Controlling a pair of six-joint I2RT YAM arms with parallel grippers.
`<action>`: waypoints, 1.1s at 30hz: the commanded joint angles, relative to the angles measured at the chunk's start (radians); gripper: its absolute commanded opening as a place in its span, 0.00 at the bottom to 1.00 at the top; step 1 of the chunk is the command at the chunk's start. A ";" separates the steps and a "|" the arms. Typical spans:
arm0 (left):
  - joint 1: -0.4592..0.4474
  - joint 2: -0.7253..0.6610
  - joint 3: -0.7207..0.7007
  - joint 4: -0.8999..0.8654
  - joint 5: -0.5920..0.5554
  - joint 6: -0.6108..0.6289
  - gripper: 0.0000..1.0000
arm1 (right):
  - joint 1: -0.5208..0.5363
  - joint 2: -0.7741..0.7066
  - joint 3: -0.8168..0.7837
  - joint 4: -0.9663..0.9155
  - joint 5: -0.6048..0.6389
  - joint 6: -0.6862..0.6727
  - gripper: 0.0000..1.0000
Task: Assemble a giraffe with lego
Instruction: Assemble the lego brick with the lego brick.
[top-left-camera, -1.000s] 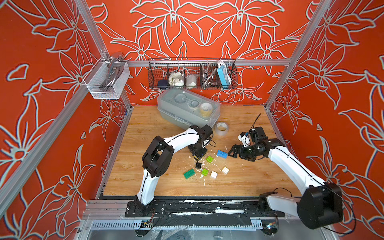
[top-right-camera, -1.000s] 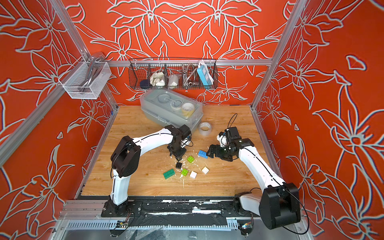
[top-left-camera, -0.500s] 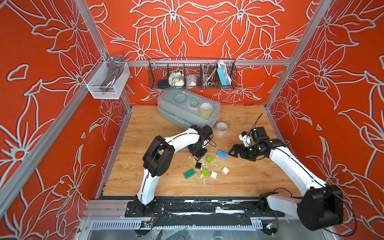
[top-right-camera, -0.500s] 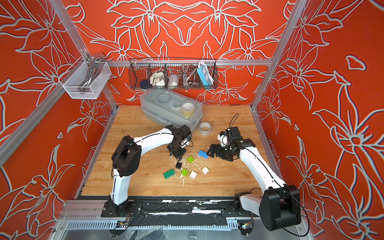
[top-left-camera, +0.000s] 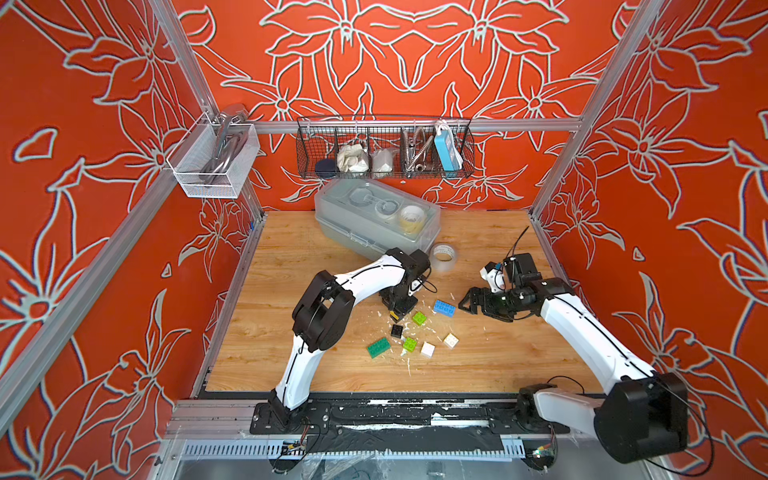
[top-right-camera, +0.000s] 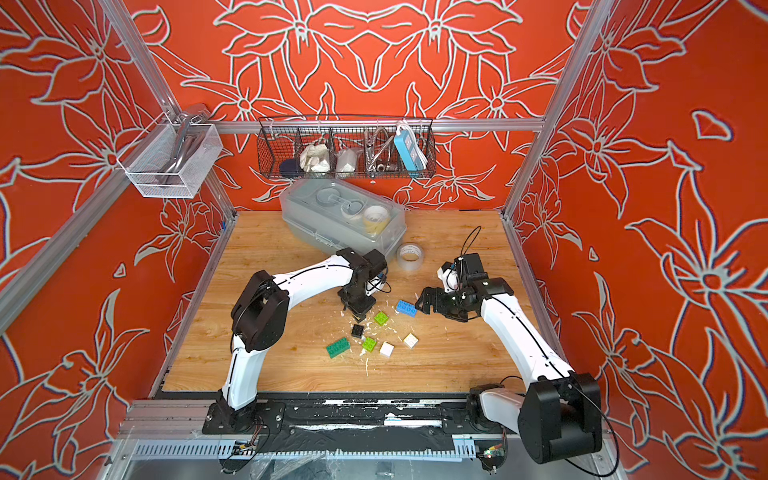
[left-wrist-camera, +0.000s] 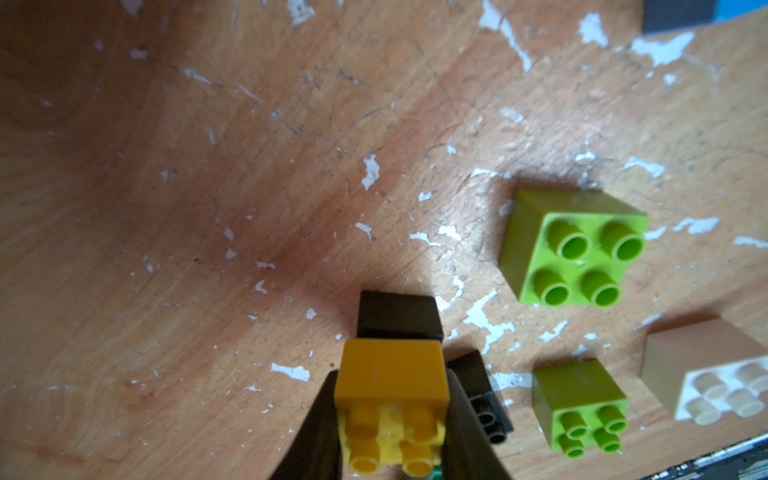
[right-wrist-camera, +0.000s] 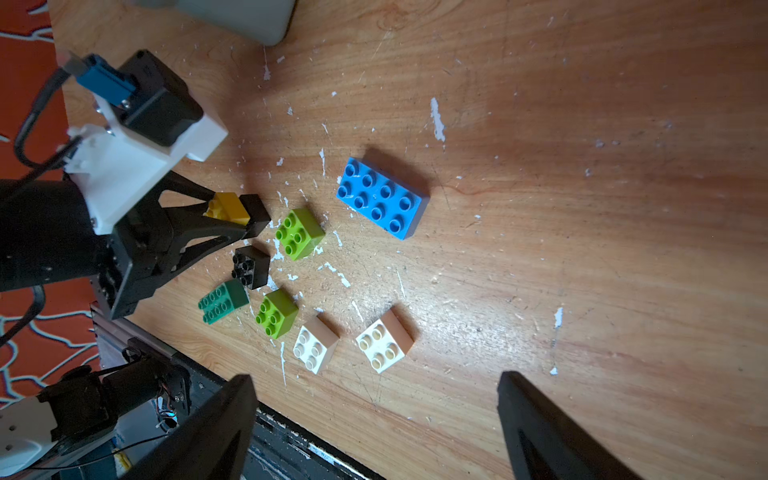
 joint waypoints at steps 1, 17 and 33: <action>-0.013 0.068 -0.028 -0.009 -0.022 0.002 0.12 | -0.011 -0.016 -0.004 -0.016 -0.019 -0.013 0.96; -0.049 0.087 -0.038 -0.004 0.023 0.016 0.12 | -0.040 -0.070 0.110 -0.115 -0.028 -0.015 0.97; -0.040 0.096 -0.097 -0.040 -0.004 -0.010 0.12 | -0.045 -0.070 0.120 -0.123 -0.028 -0.002 0.97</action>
